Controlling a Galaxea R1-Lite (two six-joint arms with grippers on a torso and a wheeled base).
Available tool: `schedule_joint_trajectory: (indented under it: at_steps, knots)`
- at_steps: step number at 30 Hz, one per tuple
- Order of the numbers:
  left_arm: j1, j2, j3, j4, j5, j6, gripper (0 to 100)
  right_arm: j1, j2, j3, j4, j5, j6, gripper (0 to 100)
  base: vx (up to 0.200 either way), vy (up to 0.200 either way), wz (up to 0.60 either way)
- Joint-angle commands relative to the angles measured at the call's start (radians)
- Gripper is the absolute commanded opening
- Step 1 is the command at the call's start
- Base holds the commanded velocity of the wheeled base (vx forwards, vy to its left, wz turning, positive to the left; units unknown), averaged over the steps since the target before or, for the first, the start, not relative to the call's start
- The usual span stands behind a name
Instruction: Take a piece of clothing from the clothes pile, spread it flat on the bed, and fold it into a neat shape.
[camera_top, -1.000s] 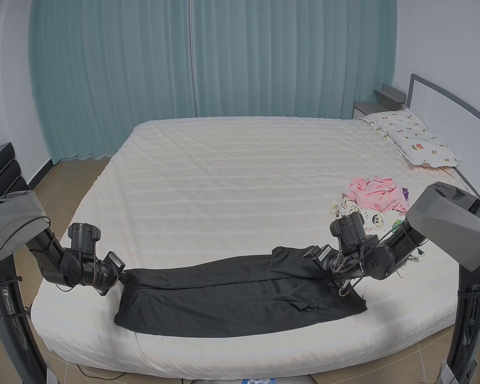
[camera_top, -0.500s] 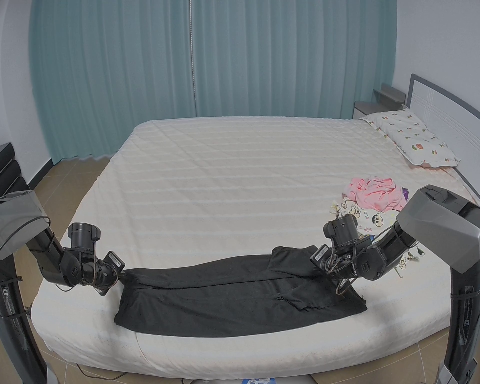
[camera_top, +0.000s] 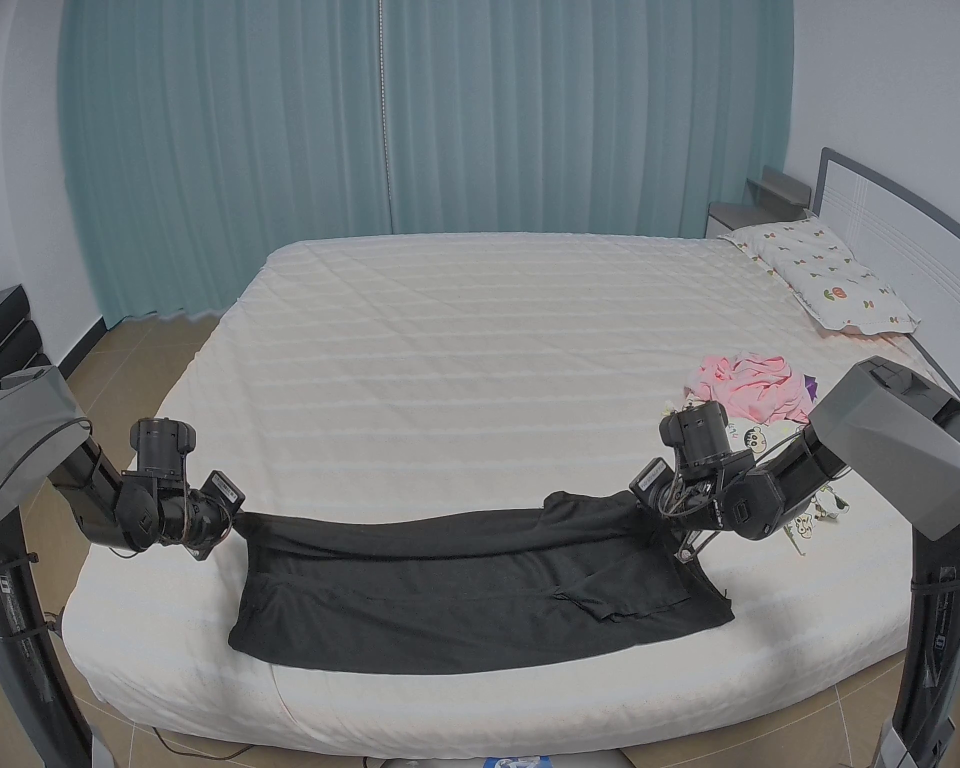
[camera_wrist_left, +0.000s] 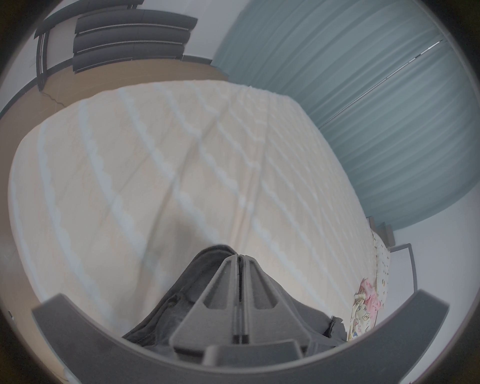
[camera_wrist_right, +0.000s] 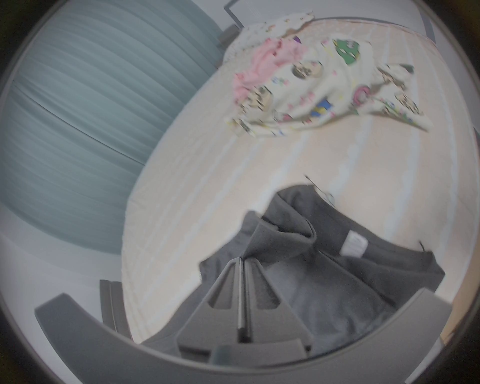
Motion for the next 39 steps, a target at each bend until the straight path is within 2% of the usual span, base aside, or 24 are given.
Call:
schedule_joint_trajectory:
  at_steps: [1,5,8,17,18,24,35,39]
  knots:
    - [0.000,-0.009,-0.086,0.017,0.007,0.002,0,-0.011,-0.012,-0.044,-0.085,-0.007,-0.008,0,0.000,0.000,0.00]
    - [0.000,0.001,-0.123,0.016,0.007,-0.003,0,-0.008,-0.008,-0.031,-0.174,-0.011,-0.022,0,0.000,0.000,0.00]
    - [0.000,0.001,-0.124,0.009,0.007,-0.004,0,-0.011,0.026,-0.010,-0.214,-0.050,-0.037,0,0.000,0.000,0.00]
    - [0.009,0.012,-0.124,-0.015,0.005,-0.032,0,-0.036,0.029,0.033,-0.312,-0.047,-0.039,0,0.000,0.000,0.00]
    - [0.009,0.026,-0.124,-0.020,0.007,-0.029,0,-0.040,0.032,0.042,-0.364,-0.039,-0.051,0,0.000,0.000,0.00]
    - [0.009,0.037,-0.117,-0.017,0.005,-0.024,0,-0.063,0.032,0.041,-0.476,-0.010,-0.119,0,0.000,0.000,0.00]
    - [0.009,0.040,-0.110,-0.012,0.005,-0.018,0,-0.062,0.045,0.119,-0.494,0.064,-0.192,0,0.000,0.000,0.00]
    - [0.009,0.037,-0.071,-0.012,0.005,0.034,0,-0.060,0.046,0.156,-0.493,0.070,-0.201,0,0.000,0.000,0.00]
